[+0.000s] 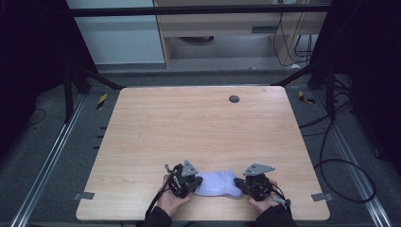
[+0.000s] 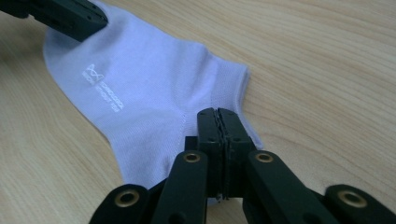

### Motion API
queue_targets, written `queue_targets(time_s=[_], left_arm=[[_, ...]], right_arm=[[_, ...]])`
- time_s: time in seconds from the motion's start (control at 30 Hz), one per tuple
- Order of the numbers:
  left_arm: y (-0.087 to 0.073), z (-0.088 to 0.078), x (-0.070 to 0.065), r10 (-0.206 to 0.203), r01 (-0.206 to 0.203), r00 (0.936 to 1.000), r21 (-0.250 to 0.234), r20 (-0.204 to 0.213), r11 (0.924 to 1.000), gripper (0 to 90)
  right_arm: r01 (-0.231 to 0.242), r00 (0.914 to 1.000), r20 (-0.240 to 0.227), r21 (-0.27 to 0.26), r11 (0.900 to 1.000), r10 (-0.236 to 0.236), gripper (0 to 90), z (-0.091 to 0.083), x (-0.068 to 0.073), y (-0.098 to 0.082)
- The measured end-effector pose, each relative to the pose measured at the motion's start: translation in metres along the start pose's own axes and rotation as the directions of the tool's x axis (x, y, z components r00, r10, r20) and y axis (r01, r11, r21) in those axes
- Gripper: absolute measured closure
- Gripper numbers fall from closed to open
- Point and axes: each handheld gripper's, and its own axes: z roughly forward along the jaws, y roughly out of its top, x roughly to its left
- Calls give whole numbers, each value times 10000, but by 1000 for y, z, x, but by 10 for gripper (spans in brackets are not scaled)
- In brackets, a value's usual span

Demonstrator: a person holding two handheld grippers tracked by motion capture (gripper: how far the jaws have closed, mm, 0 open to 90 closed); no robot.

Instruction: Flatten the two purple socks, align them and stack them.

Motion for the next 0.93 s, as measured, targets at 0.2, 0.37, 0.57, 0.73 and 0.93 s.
queue_targets(time_s=[0.2,0.37,0.57,0.73,0.93], left_arm=[[5,-22,11,-300,295,9995,-907,-44,9954,710],[-2,-41,31,-542,471,9974,-1398,-474,9891,578],[-17,-55,60,-1147,1005,9889,-1434,-942,9846,383],[-31,-72,84,-1511,1263,9755,-1554,-1597,9797,327],[-49,-88,105,-1964,1617,9574,-1705,-2117,9720,309]], right_arm=[[-311,9991,229,-1299,9910,344,772,-19,-13,5],[-680,9933,797,-1850,9804,839,655,-27,-29,2],[-1098,9743,1702,-2125,9710,1474,400,-31,-52,-5],[-1512,9581,2083,-2153,9648,1966,251,-34,-70,-13],[-1654,9480,2361,-2085,9639,2137,212,-37,-80,-17]])
